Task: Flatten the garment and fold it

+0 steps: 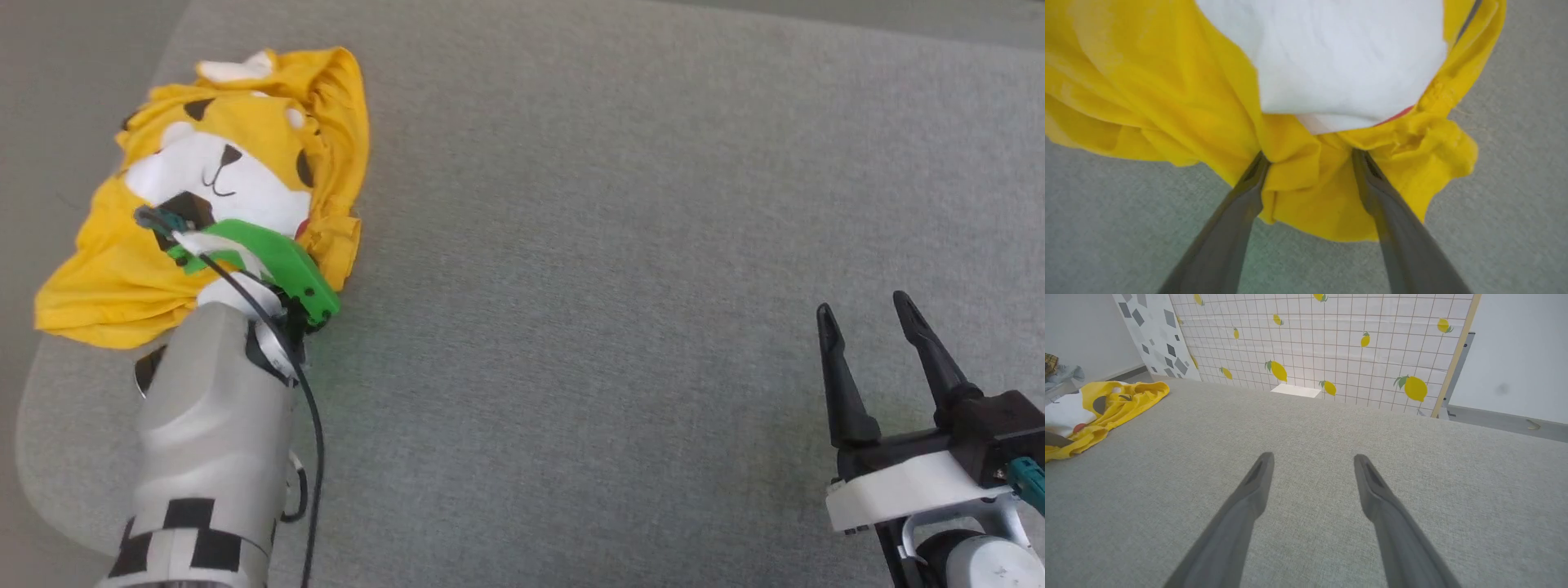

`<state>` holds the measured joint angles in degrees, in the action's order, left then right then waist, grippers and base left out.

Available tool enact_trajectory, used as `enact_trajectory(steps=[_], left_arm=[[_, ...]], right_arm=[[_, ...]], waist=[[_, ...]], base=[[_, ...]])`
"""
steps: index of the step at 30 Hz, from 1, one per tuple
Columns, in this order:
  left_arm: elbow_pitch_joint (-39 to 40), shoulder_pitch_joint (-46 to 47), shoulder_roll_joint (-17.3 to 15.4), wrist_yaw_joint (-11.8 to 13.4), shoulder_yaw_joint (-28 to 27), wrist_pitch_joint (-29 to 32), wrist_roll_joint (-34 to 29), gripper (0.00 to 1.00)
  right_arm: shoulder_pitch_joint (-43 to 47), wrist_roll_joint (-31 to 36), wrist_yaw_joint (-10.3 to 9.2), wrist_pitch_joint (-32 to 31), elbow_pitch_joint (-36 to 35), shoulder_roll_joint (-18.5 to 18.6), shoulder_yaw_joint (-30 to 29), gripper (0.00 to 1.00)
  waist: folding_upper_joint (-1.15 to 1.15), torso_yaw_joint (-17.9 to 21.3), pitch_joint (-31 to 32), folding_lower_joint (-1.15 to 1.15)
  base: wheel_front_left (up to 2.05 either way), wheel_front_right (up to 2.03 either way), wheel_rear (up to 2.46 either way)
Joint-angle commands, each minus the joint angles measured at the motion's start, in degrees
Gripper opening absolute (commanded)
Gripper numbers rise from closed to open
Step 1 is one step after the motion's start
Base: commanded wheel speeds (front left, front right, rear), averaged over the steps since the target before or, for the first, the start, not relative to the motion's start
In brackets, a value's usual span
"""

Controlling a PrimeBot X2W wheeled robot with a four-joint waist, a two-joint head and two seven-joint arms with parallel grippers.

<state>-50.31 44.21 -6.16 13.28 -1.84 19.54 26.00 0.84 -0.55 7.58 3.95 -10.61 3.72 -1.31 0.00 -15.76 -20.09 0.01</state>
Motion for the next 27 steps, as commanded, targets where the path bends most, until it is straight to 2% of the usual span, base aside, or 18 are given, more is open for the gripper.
enact_trajectory(steps=[1,6,7,8,12,13,18,22,27], left_arm=[[-1.2,0.8,0.2,0.4,0.1,1.7,0.0,1.00],[-2.8,0.1,1.2,-0.8,0.7,2.6,1.1,1.00],[-2.6,0.0,1.4,-1.2,0.6,1.5,1.5,0.36],[-2.4,-0.2,1.5,-1.6,0.5,0.4,1.7,0.00],[-0.7,-0.6,1.4,-3.6,-0.6,-7.8,2.5,0.00],[0.3,-0.5,1.1,-4.0,-0.9,-11.2,2.3,0.00],[4.6,2.5,-1.1,-7.9,-0.5,-20.6,1.3,0.00],[9.4,6.5,-3.4,-10.9,-0.5,-24.0,1.4,0.00],[16.4,12.2,-6.7,-13.6,0.3,-23.0,1.1,0.00]], right_arm=[[0.1,-0.2,-0.09,-0.1,-0.5,0.0,0.0,1.00],[-0.4,-0.4,-0.09,0.0,-0.4,0.0,0.0,1.00],[-0.5,-0.5,-0.09,0.0,-0.2,0.0,0.0,1.00],[-0.6,-0.5,-0.09,0.1,0.0,0.1,0.1,1.00],[-0.9,-0.9,-0.09,0.5,1.1,0.1,0.4,1.00],[-0.9,-1.0,-0.09,0.7,1.6,0.1,0.6,1.00],[-0.8,-2.1,-0.09,1.8,4.2,-0.3,1.6,1.00],[-1.0,-3.2,-0.09,3.0,6.9,-0.6,2.7,1.00],[-1.2,-5.2,-0.09,4.8,10.4,-0.8,3.9,1.00]], waist=[[0.00,2.0,-2.9,-0.01],[0.00,1.6,-3.4,-0.01],[0.00,1.3,-3.3,-0.01],[0.00,1.2,-3.2,-0.01],[0.00,-0.1,-1.4,-0.01],[0.00,-0.5,-0.6,-0.01],[0.00,-2.2,3.1,-0.01],[0.00,-1.9,6.3,-0.01],[0.00,1.0,9.9,-0.01]], base=[[0.00,0.00,0.00],[0.00,0.00,0.00],[0.00,0.00,0.00],[0.00,0.00,0.00],[0.00,0.00,0.00],[0.00,0.00,0.00],[0.00,0.00,0.00],[0.00,0.00,0.00],[0.00,0.00,0.00]])
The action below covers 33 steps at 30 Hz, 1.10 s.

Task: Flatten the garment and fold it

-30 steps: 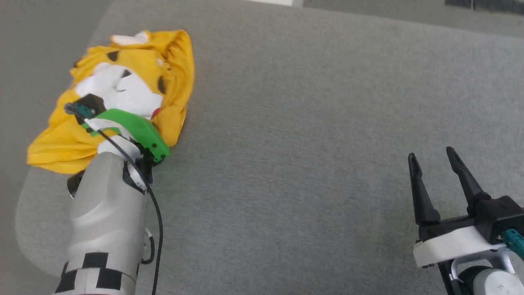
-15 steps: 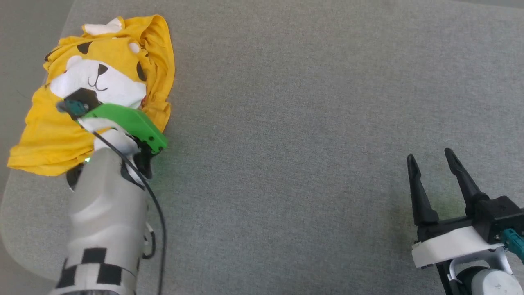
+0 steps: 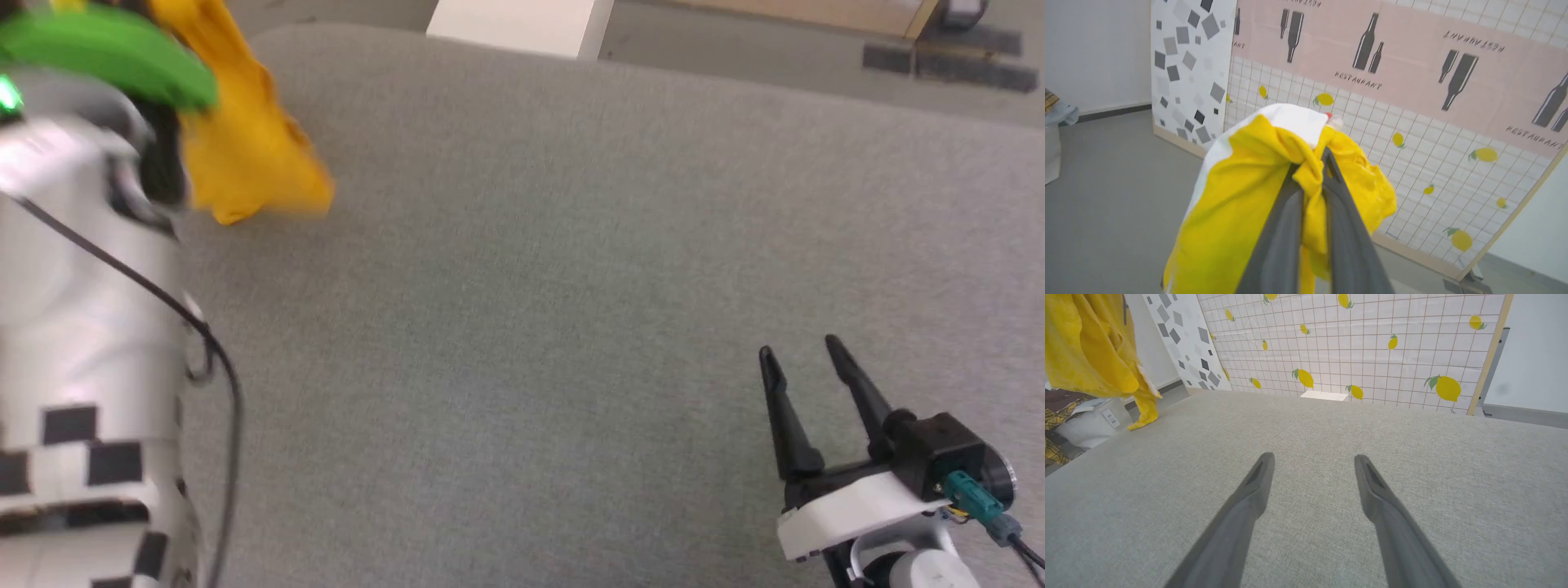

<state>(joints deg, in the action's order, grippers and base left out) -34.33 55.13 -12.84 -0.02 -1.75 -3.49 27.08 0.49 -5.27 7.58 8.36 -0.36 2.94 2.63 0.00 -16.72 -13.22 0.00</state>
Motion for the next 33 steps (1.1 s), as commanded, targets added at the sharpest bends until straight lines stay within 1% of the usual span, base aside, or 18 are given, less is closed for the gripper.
enact_trajectory(steps=[1,3,6,9,12,14,19,24,26,28,30,32,33], left_arm=[[2.1,2.6,-0.2,-0.9,0.4,1.0,0.4,0.00],[4.8,4.9,-0.4,-1.8,1.3,3.1,0.6,0.00],[8.1,7.8,0.3,-3.1,3.1,6.7,1.4,0.00],[11.1,10.0,2.1,-4.1,5.2,9.7,2.5,0.00],[13.8,11.0,5.2,-4.4,5.3,12.2,6.1,0.00],[15.2,10.4,6.5,-4.6,6.2,14.2,7.7,0.00],[17.6,5.7,8.1,-5.3,10.9,20.1,10.2,0.00],[15.9,-2.2,9.0,-5.4,17.4,24.2,9.7,0.00],[13.8,-6.1,9.2,-5.5,21.7,26.4,8.4,0.00],[11.1,-9.8,9.4,-5.7,25.2,29.1,8.6,0.00],[8.2,-13.4,9.6,-6.3,29.6,33.2,9.3,0.00],[5.7,-16.8,9.7,-6.8,32.8,37.4,11.9,0.00],[4.5,-18.1,9.7,-6.9,34.8,39.4,12.1,0.00]], right_arm=[[-0.8,-1.3,-0.09,0.9,1.1,0.0,0.0,1.00],[-0.6,-2.5,-0.09,1.8,2.7,0.0,-0.1,1.00],[-0.4,-3.7,-0.09,2.9,4.8,0.0,-0.3,1.00],[-0.6,-4.5,-0.09,3.8,6.5,0.0,-0.6,1.00],[-1.2,-4.7,-0.09,4.3,7.9,-0.1,-0.6,1.00],[-1.6,-4.9,-0.09,4.7,8.8,-0.1,-0.6,1.00],[-1.9,-5.5,-0.09,5.2,10.2,-0.1,-1.0,1.00],[-1.9,-5.5,-0.09,5.5,11.1,-0.1,-1.6,1.00],[-1.8,-5.3,-0.09,5.6,11.2,-0.1,-2.1,1.00],[-1.9,-5.2,-0.09,5.7,11.3,-0.1,-2.3,1.00],[-2.0,-5.1,-0.09,5.8,11.4,-0.1,-2.5,1.00],[-2.1,-5.1,-0.09,5.8,11.4,-0.1,-2.6,1.00],[-2.1,-5.1,-0.09,5.9,11.4,-0.1,-2.6,1.00]], waist=[[0.00,2.8,3.8,0.00],[0.00,4.5,5.5,0.00],[0.00,7.0,7.2,0.00],[0.00,9.9,8.4,0.00],[0.00,12.8,8.4,0.00],[0.00,14.7,8.4,0.00],[0.00,18.7,7.0,0.00],[0.00,20.9,5.6,0.00],[0.00,21.4,5.1,0.00],[0.00,21.7,4.7,0.00],[0.00,21.9,4.5,0.00],[0.00,21.9,4.3,0.00],[0.00,21.9,4.2,0.00]], base=[[0.00,0.00,0.00],[0.00,0.00,0.00],[0.00,0.00,0.00],[0.00,0.00,0.00],[0.00,0.00,0.00],[0.00,0.00,0.00],[0.00,0.00,0.00],[0.00,0.00,0.00],[0.00,0.00,0.00],[0.00,0.00,0.00],[0.00,0.00,0.00],[0.00,0.00,0.00],[0.00,0.00,0.00]])
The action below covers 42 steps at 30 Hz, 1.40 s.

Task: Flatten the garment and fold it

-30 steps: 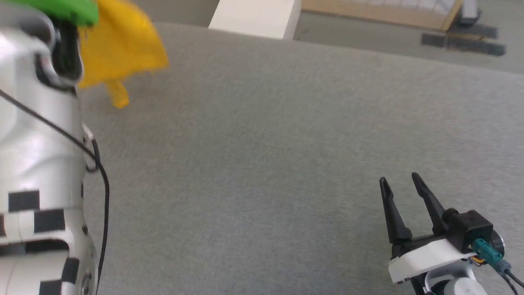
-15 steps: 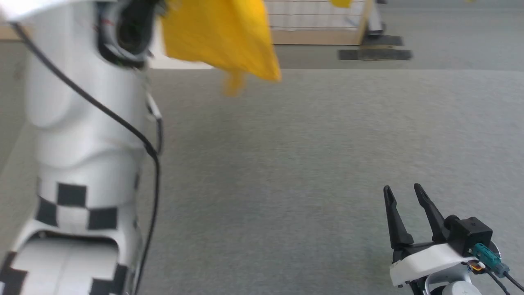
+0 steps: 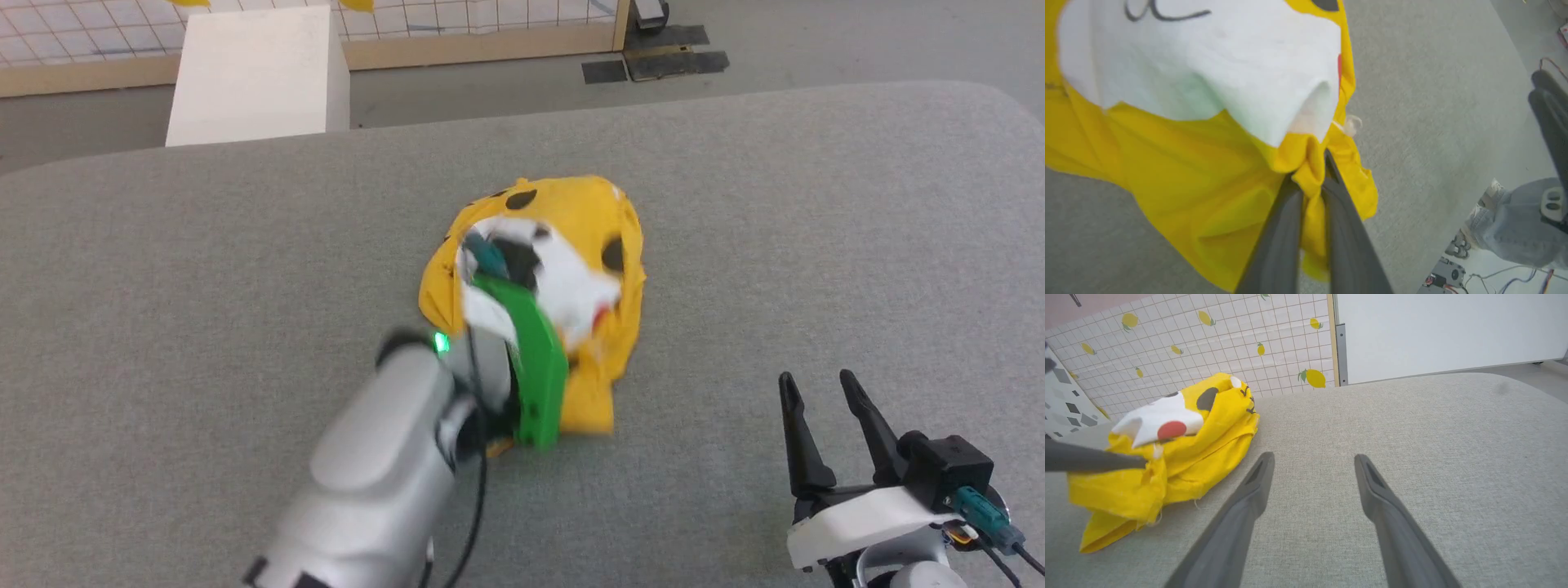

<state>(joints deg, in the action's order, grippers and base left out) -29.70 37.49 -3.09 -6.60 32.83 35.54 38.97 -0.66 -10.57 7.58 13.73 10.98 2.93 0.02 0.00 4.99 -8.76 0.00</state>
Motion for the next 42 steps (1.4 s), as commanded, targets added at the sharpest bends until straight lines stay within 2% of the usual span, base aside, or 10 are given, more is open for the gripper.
enact_trajectory(steps=[1,6,7,9,14,21,25,31,35,42], left_arm=[[-1.0,-1.4,0.0,-0.5,1.7,1.8,0.5,0.00],[-2.8,-4.7,0.1,-0.7,5.1,6.3,3.6,0.00],[-2.4,-4.8,0.1,-0.7,4.7,6.1,4.6,0.25],[-1.0,-4.8,0.1,-0.6,2.6,5.6,7.5,1.00],[5.1,-4.4,0.2,0.8,-4.4,1.1,14.6,1.00],[13.2,-7.2,-2.2,1.3,-18.3,-15.7,18.6,1.00],[16.6,-12.2,-5.8,0.8,-24.3,-29.4,14.3,1.00],[18.9,-20.4,-10.2,2.7,-24.2,-45.7,-0.3,1.00],[19.0,-25.6,-10.9,5.5,-21.9,-49.4,-8.6,1.00],[21.7,-32.4,-7.1,8.5,-23.4,-50.5,-10.8,1.00]], right_arm=[[-1.0,0.2,-0.09,0.5,0.1,0.0,0.0,1.00],[-0.9,0.0,-0.09,0.6,0.3,0.0,0.3,1.00],[-0.9,0.0,-0.09,0.6,0.4,0.0,0.2,1.00],[-0.7,0.0,-0.09,0.7,0.7,0.0,0.3,1.00],[0.2,0.0,-0.09,0.7,1.3,0.0,0.7,1.00],[0.8,-0.2,-0.09,0.5,1.8,0.0,1.7,1.00],[1.1,-0.4,-0.09,0.1,1.6,0.0,1.9,1.00],[0.9,-0.5,-0.09,-0.8,1.7,0.0,1.2,1.00],[0.3,-0.5,-0.09,-1.8,1.8,0.0,0.6,1.00],[-6.7,1.1,-0.09,-10.7,3.2,0.0,1.2,1.00]], waist=[[0.00,0.1,-0.3,0.00],[0.00,-1.2,-0.1,0.00],[0.00,-1.6,0.2,0.00],[0.00,-2.4,1.1,0.00],[0.00,-4.2,3.6,0.00],[0.00,-5.0,6.4,0.00],[0.00,-5.1,7.1,0.00],[0.00,-5.4,7.4,0.00],[0.00,-5.3,7.5,0.00],[0.00,-4.7,5.1,0.00]], base=[[0.00,0.00,0.00],[0.00,0.00,0.00],[0.00,0.00,0.00],[0.00,0.00,0.00],[0.00,0.00,0.00],[0.00,0.00,0.00],[0.00,0.00,0.00],[0.00,0.00,0.00],[0.00,0.00,0.00],[0.00,0.00,0.00]])
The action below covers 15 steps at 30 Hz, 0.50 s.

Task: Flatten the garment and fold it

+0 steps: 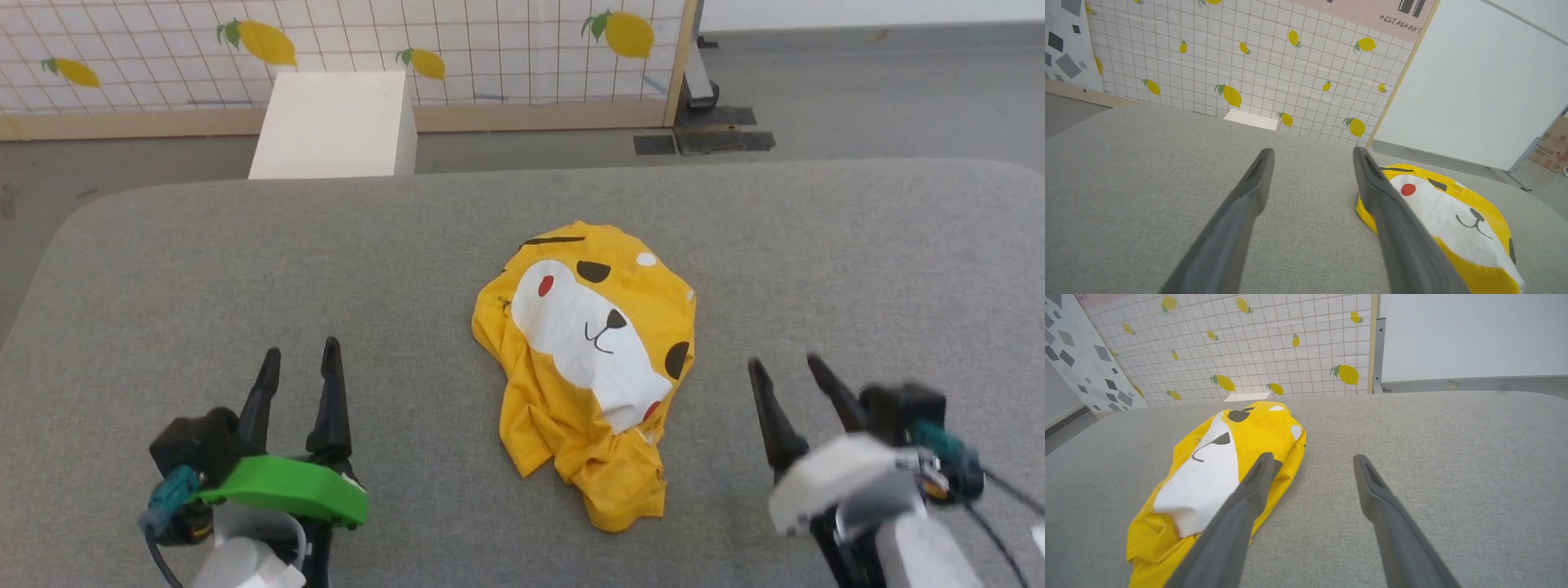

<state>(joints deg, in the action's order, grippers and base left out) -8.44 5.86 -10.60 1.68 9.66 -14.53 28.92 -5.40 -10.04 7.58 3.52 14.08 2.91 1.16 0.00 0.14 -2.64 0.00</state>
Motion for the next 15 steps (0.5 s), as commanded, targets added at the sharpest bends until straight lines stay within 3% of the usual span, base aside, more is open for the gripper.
enact_trajectory(steps=[1,10,15], left_arm=[[1.0,-1.4,0.8,0.5,-0.4,-0.4,-1.1,1.00],[5.1,-1.6,4.4,-0.5,-1.4,-0.5,-4.4,1.00],[4.9,-0.3,5.5,-1.3,-1.2,-0.5,-5.5,1.00]], right_arm=[[-3.7,1.1,-0.09,-2.2,0.6,0.0,-0.1,1.00],[-21.4,6.2,-0.09,-28.4,14.7,0.0,3.6,1.00],[-25.2,6.1,-0.09,-33.1,20.2,0.1,5.7,1.00]], waist=[[0.00,0.0,-1.6,0.00],[0.00,-4.0,-6.4,0.00],[0.00,-6.5,-8.5,0.00]], base=[[0.00,0.00,0.00],[0.00,0.00,0.00],[0.00,0.00,0.00]])
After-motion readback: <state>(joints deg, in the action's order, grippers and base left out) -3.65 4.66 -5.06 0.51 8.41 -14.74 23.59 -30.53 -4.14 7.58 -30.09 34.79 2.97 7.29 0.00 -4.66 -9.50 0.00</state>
